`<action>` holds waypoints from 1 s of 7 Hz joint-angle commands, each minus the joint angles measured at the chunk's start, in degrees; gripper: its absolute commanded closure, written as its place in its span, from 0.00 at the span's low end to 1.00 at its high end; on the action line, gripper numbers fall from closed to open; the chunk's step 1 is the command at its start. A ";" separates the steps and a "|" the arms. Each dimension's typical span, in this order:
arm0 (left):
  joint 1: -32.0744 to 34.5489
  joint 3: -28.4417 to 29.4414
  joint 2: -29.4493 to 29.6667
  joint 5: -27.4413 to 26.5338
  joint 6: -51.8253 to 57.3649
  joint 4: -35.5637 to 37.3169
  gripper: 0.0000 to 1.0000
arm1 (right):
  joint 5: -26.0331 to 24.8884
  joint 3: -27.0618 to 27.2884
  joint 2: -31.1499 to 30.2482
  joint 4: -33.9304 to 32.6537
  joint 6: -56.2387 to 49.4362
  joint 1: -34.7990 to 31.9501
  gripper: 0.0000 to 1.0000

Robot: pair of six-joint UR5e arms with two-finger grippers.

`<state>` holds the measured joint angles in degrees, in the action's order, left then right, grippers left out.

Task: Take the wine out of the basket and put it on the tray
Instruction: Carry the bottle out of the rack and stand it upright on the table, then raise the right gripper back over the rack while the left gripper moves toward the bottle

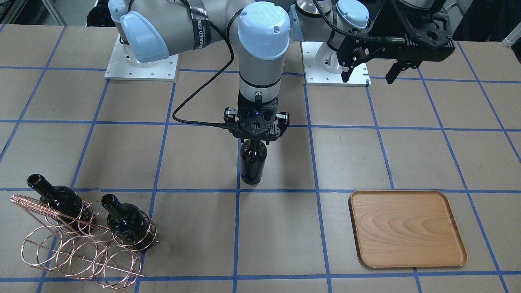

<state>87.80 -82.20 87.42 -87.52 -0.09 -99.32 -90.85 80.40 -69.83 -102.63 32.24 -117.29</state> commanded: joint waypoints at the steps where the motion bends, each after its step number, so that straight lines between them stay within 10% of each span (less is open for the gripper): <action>1: 0.00 -0.07 0.03 0.33 -0.09 0.00 0.00 | -0.12 -2.60 -3.36 4.33 -4.69 4.75 0.00; 7: 12.71 -4.18 5.82 0.07 -14.63 10.69 0.00 | -1.36 0.27 -17.97 19.05 -32.68 28.95 0.00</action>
<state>96.04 -84.86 91.59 -87.41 -9.80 -92.33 -92.51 78.99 -86.47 -84.04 1.36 -90.55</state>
